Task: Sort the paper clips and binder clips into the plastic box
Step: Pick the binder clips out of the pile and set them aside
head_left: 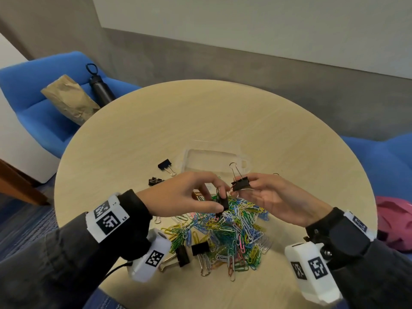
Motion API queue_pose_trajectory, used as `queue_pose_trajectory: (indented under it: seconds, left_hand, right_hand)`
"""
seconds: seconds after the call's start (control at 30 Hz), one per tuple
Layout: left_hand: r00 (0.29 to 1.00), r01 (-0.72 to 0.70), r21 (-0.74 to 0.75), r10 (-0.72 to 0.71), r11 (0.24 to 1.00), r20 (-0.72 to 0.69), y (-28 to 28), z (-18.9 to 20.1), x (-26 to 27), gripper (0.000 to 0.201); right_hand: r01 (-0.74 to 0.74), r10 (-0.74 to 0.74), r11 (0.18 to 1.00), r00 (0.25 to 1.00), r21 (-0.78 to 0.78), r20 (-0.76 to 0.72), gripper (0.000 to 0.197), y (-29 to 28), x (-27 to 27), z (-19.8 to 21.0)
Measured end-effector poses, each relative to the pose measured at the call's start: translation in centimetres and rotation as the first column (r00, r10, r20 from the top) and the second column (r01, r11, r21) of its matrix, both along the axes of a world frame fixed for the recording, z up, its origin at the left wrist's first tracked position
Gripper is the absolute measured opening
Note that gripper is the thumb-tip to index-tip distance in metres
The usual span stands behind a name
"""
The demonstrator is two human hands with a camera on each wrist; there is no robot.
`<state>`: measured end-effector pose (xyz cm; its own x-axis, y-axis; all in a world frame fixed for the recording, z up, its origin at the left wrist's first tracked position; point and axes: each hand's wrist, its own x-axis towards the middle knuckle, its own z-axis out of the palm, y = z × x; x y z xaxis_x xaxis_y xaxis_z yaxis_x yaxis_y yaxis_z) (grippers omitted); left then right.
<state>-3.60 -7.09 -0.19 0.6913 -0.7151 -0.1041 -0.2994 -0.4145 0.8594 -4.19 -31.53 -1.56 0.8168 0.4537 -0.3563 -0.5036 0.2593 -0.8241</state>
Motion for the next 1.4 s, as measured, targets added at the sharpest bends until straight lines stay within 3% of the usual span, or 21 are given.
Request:
queue_pose_trajectory:
  seconds: [0.23, 0.4, 0.57, 0.77, 0.9, 1.07, 1.27, 1.33, 1.4]
  left_hand:
    - [0.991, -0.087, -0.116, 0.074, 0.989, -0.113, 0.0, -0.3, 0.2, 0.01]
    - [0.99, -0.071, -0.072, 0.062, 0.995, -0.124, 0.2, -0.5, 0.3, 0.019]
    - [0.992, -0.057, -0.051, 0.051, 0.997, -0.112, 0.3, -0.4, 0.3, 0.017]
    - [0.99, -0.095, -0.036, 0.09, 0.995, -0.111, 0.6, -0.4, 0.4, 0.015]
    - [0.989, -0.125, -0.032, 0.121, 0.992, -0.09, 0.8, -0.4, 0.7, 0.009]
    - [0.992, -0.11, -0.021, 0.108, 0.994, -0.063, 0.5, -0.6, 0.6, 0.012]
    - [0.992, -0.072, -0.025, 0.069, 0.997, -0.105, 0.5, 0.3, 0.6, 0.014]
    - [0.993, -0.084, -0.017, 0.083, 0.996, -0.08, 0.2, 0.8, 0.6, 0.014]
    - [0.993, -0.107, -0.003, 0.106, 0.994, -0.058, -0.4, 1.1, 0.6, 0.013]
  right_hand:
    - [0.089, -0.089, 0.996, 0.996, 0.025, 0.015, 0.038, 0.9, -0.6, -0.1]
    - [0.082, -0.082, 0.996, 0.997, 0.025, -0.001, 0.038, 1.3, -0.6, -0.6]
    - [0.088, -0.088, 0.996, 0.996, 0.008, -0.015, 0.031, 1.3, -0.6, -0.7]
    - [0.198, -0.197, 0.98, 0.98, 0.017, -0.024, 0.028, 0.7, -0.3, 0.0]
    - [0.248, -0.247, 0.966, 0.969, -0.069, 0.028, 0.029, -0.9, 0.4, 0.7]
    - [0.226, -0.195, 0.954, 0.967, -0.196, 0.163, 0.03, -2.7, 0.9, 1.6]
    - [0.212, -0.156, 0.941, 0.963, -0.263, 0.219, 0.029, -4.4, 0.3, 2.3]
    - [0.224, -0.123, 0.901, 0.953, -0.371, 0.277, 0.027, -5.3, 0.1, 2.4]
    - [0.217, 0.022, 0.775, 0.929, -0.593, 0.368, 0.025, -6.7, -0.2, 2.3]
